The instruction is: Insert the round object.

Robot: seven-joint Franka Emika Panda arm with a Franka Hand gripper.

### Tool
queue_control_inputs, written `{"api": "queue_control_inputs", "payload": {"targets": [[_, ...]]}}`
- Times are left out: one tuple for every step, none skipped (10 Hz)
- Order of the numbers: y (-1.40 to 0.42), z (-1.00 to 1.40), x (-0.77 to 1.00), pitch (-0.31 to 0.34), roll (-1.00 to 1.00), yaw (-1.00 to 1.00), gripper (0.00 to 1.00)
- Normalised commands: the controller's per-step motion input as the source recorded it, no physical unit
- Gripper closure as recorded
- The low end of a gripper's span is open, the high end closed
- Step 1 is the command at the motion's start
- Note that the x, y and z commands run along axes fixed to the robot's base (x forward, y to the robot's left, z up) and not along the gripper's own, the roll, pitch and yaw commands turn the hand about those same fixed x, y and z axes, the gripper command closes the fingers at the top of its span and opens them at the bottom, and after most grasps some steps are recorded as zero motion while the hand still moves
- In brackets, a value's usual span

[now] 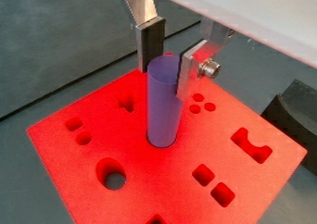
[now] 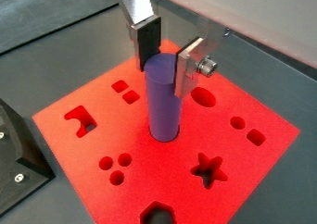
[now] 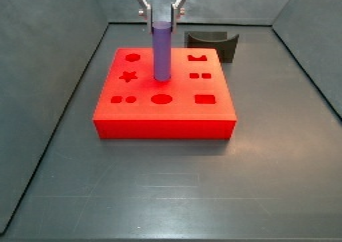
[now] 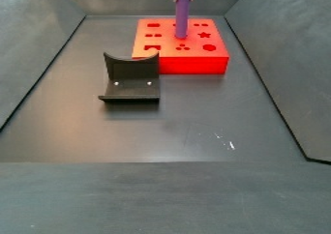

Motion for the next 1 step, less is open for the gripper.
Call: {"api": "queue_control_inputs", "payload": {"targets": [[0.0, 0.0, 0.0, 0.0, 0.0, 0.0, 1.0]]}}
